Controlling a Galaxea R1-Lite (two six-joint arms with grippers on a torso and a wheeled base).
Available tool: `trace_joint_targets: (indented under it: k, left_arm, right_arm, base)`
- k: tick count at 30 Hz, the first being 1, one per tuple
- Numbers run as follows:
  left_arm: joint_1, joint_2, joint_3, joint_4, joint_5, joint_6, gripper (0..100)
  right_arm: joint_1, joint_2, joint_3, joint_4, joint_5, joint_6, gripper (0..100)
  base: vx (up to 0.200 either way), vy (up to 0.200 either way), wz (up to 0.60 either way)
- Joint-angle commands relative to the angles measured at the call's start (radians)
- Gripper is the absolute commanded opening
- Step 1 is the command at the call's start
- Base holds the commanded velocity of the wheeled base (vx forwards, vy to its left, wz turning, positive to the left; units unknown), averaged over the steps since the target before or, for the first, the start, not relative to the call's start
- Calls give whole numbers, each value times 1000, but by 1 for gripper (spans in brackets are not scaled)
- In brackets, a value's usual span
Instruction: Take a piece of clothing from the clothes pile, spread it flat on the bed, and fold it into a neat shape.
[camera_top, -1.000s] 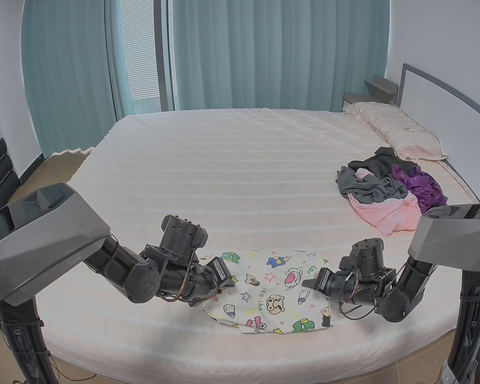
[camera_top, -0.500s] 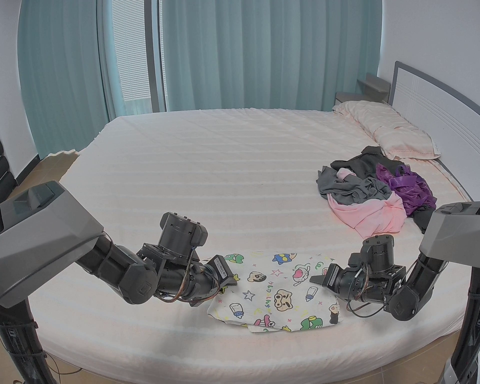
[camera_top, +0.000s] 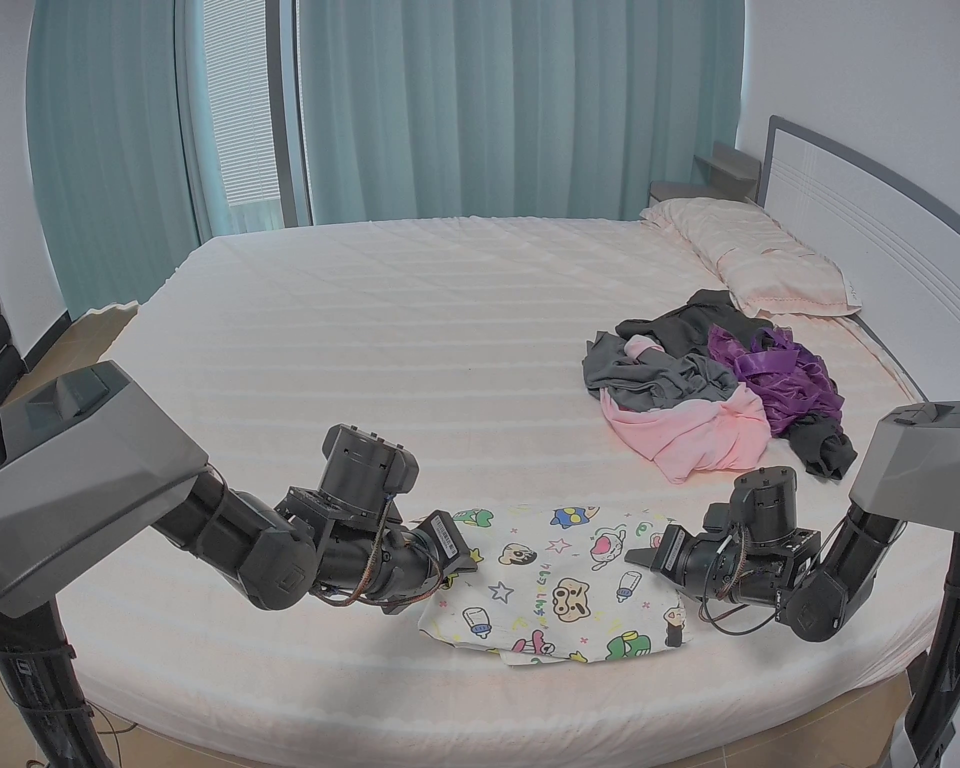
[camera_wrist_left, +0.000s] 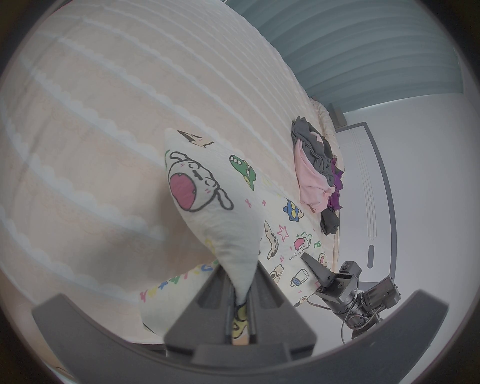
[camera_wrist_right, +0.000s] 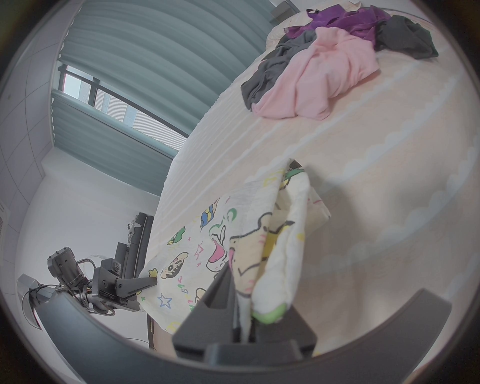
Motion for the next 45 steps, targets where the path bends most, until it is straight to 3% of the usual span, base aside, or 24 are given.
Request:
trace_joint_targets:
  k: [1,10,20,21,26,29,34,40,45]
  left_arm:
    - [0,0,0,0,0,0,0]
    - [0,6,2,1,2,-11,0]
    - [1,5,31,-8,-1,-18,0]
    - [1,5,31,-6,0,-20,100]
    - [1,-6,65,7,8,-14,100]
    - [10,-38,93,30,11,20,100]
    - [58,-113,76,215,19,135,100]
    - [86,-136,51,221,49,129,100]
    - [78,-130,23,219,49,72,100]
  right_arm:
    - [-1,-6,5,-1,0,0,0]
    - [-5,-12,13,-1,-1,0,0]
    - [-5,3,17,1,-4,-6,0]
    - [-5,9,20,1,-1,-6,100]
    - [-5,16,30,2,-9,-16,100]
    - [-28,-1,62,4,-10,-72,100]
    - [-77,-96,155,56,-6,-255,100]
    - [-68,-162,191,160,10,-316,100]
    - [-54,-161,241,199,95,-399,100]
  base:
    - [0,-200,0]
    - [0,-200,0]
    - [0,0,0]
    - [0,0,0]
    - [0,0,0]
    - [0,0,0]
    - [0,0,0]
    - [0,0,0]
    - [0,0,0]
